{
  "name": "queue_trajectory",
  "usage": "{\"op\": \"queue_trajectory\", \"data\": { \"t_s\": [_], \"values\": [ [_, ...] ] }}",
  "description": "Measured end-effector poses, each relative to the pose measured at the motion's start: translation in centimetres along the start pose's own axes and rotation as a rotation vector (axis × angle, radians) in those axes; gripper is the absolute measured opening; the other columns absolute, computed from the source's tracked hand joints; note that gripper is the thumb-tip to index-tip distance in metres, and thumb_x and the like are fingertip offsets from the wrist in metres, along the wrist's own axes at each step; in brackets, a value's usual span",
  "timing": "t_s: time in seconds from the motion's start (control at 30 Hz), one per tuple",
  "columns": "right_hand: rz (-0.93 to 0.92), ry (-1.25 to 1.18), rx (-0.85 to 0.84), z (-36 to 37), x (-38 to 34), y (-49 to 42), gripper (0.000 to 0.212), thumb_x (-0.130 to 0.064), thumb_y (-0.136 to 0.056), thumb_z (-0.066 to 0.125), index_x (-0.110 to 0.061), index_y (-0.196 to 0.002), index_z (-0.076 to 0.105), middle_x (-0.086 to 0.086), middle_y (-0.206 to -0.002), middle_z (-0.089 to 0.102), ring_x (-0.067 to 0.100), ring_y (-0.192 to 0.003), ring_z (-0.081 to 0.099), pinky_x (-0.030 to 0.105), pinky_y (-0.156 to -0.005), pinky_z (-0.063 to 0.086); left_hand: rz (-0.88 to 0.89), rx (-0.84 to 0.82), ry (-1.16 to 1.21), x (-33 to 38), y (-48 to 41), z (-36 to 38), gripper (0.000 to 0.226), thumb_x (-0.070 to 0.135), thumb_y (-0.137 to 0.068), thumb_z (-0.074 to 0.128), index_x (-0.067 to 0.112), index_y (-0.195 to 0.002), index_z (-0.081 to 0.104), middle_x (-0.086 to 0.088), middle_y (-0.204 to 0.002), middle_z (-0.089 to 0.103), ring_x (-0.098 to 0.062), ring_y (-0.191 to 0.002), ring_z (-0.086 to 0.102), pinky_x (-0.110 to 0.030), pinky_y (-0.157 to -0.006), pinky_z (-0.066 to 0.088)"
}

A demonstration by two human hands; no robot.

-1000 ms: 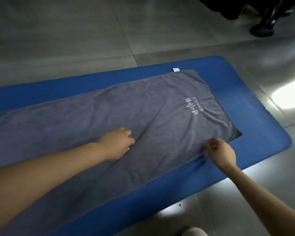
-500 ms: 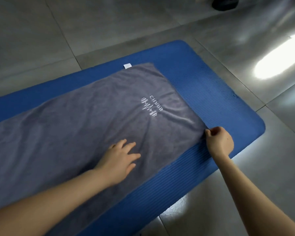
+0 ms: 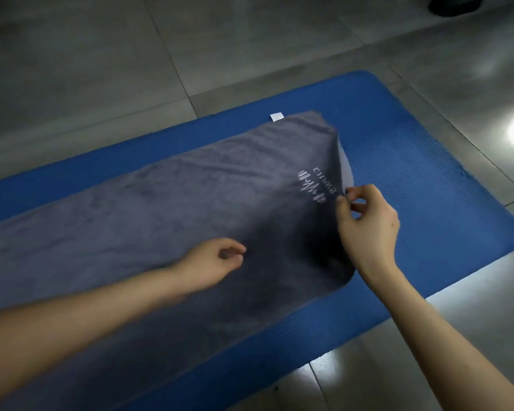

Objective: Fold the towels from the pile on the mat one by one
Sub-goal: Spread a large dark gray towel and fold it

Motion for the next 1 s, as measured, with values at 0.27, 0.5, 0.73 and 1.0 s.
{"op": "queue_trajectory", "data": {
  "t_s": [0.27, 0.5, 0.73, 1.0],
  "values": [
    [-0.459, -0.277, -0.581, 7.2, -11.1, 15.3, 0.013, -0.027, -0.083, 0.054, -0.015, -0.078, 0.053, 0.0, -0.081, 0.061, 0.014, -0.064, 0.054, 0.03, -0.058, 0.047, -0.524, 0.202, 0.602, -6.3, 8.7, -9.8, 0.013, 0.017, -0.097, 0.044, 0.013, -0.094, 0.057, -0.011, -0.089, 0.06, -0.025, -0.075, 0.056, -0.035, -0.069, 0.046],
    [-0.604, 0.29, -1.253, 13.4, -9.1, 22.1, 0.019, -0.03, -0.09, 0.053, -0.012, -0.093, 0.059, 0.009, -0.1, 0.065, 0.027, -0.094, 0.059, 0.029, -0.076, 0.041, -0.72, 0.317, 0.841, -16.4, 13.6, -8.7, 0.014, 0.016, -0.097, 0.043, 0.013, -0.09, 0.054, -0.009, -0.086, 0.056, -0.023, -0.074, 0.053, -0.035, -0.065, 0.044],
    [-0.538, 0.416, -0.836, 18.0, -11.9, 17.6, 0.016, -0.03, -0.089, 0.054, -0.022, -0.098, 0.065, -0.002, -0.097, 0.069, 0.024, -0.097, 0.062, 0.03, -0.079, 0.043, -0.596, 0.443, 0.907, -20.2, 12.5, -6.7, 0.005, 0.014, -0.096, 0.049, 0.015, -0.094, 0.053, -0.007, -0.08, 0.057, -0.019, -0.07, 0.054, -0.032, -0.065, 0.048],
    [-0.548, 0.564, -0.457, 27.5, -18.2, 7.8, 0.037, -0.03, -0.095, 0.048, -0.011, -0.127, 0.052, 0.013, -0.124, 0.058, 0.033, -0.114, 0.053, 0.038, -0.084, 0.044, -0.409, 0.578, 0.783, -20.9, 10.9, -6.1, 0.006, 0.012, -0.089, 0.055, 0.015, -0.088, 0.06, -0.005, -0.085, 0.061, -0.021, -0.074, 0.061, -0.036, -0.063, 0.059]
  ]
}}
Point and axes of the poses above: each hand's wrist, its own y-axis away from the middle knuckle, its own z-axis out of the palm, x = y × z, the point moved 1 cm from there along -y, towards the middle knuckle
